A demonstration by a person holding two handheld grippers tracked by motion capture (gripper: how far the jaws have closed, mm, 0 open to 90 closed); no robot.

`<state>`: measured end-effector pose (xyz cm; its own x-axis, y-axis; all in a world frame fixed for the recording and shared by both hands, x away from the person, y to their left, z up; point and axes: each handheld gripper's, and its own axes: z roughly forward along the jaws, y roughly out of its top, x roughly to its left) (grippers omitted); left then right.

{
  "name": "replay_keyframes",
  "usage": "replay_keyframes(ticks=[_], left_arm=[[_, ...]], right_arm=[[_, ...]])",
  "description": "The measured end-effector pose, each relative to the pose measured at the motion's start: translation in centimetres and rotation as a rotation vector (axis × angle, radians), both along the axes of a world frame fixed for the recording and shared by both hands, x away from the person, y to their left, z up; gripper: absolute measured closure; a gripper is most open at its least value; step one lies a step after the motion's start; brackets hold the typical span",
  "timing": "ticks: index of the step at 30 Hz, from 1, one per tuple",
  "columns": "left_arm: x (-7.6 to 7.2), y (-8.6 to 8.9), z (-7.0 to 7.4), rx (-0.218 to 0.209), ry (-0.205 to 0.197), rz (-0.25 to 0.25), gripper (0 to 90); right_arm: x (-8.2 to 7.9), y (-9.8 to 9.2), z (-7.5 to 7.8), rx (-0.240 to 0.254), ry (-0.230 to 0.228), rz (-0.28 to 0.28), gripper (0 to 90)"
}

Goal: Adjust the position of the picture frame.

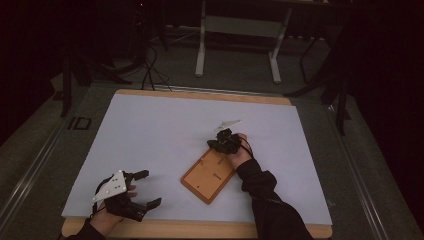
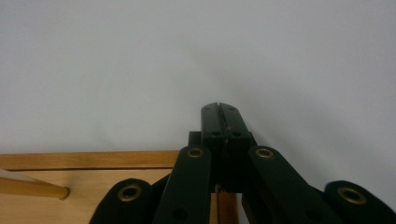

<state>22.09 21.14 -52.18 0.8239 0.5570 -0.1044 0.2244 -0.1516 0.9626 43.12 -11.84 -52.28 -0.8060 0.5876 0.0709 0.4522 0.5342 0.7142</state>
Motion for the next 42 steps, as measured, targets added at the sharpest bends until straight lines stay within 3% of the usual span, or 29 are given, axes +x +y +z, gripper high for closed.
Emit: replay_keyframes(ticks=[23,30,33,36,37,39,42], left_arm=[[0.0,-0.2,0.0,-0.002,0.006,-0.002,0.5],[0.1,-0.5,-0.1,0.023,0.015,0.001,0.5],[0.2,-0.8,-0.1,0.025,0.043,-0.011,0.5],[0.3,-1.1,0.0,0.010,0.113,-0.037,0.5],[0.2,-1.2,0.0,0.018,0.113,-0.041,0.5],[-0.1,-1.4,0.2,0.042,0.072,-0.017,4.3],[-0.1,-1.8,0.4,0.016,0.065,-0.018,6.4]], right_arm=[[-2.5,-3.3,0.1,0.010,0.009,-0.037,90.0],[-3.2,-3.7,0.2,0.003,0.018,-0.030,90.0],[-3.5,-3.9,0.2,0.005,0.026,-0.033,90.0],[-3.6,-4.3,0.1,0.037,0.029,-0.042,90.0],[-3.7,-4.4,0.1,0.047,0.024,-0.045,90.0],[-3.8,-4.7,0.2,0.075,0.010,-0.049,90.0],[-3.9,-5.1,0.6,0.092,-0.003,-0.053,89.8]])
